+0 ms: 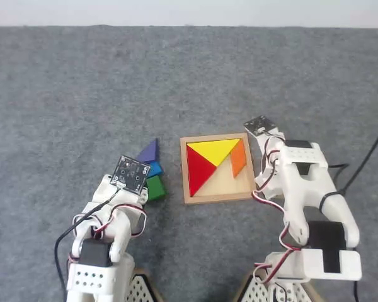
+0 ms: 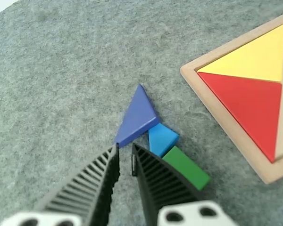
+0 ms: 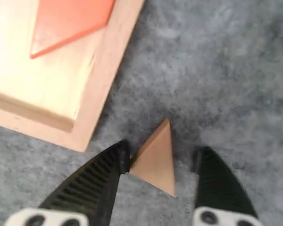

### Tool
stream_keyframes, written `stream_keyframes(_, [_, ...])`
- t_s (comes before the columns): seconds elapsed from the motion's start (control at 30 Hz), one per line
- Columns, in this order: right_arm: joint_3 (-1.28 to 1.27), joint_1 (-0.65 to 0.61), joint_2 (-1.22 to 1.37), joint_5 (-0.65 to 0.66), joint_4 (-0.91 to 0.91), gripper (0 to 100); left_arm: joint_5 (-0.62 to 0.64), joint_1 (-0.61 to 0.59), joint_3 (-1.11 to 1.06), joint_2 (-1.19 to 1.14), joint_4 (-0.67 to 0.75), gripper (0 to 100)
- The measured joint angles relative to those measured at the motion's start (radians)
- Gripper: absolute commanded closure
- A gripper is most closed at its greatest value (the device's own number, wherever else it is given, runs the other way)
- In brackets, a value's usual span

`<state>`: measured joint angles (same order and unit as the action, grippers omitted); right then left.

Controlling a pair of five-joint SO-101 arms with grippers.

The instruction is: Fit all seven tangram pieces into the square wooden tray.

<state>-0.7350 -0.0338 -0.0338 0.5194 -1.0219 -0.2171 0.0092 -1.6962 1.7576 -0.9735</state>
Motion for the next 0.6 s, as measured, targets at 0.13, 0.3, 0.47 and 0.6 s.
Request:
stream_keyframes(0.13, [0.023,0.011,0.002,-0.014,-0.015,89.7,0.0,0.0,0.0,0.0,0.0,95])
stream_keyframes(0.3, [0.051,0.009,0.003,-0.023,-0.071,89.5,0.0,0.0,0.0,0.0,0.0,95])
stream_keyframes(0.47, [0.109,0.009,0.003,-0.054,-0.137,79.4,0.0,0.0,0.0,0.0,0.0,95])
stream_keyframes(0.6, [0.14,0.009,0.003,0.02,-0.212,66.3,0.0,0.0,0.0,0.0,0.0,95])
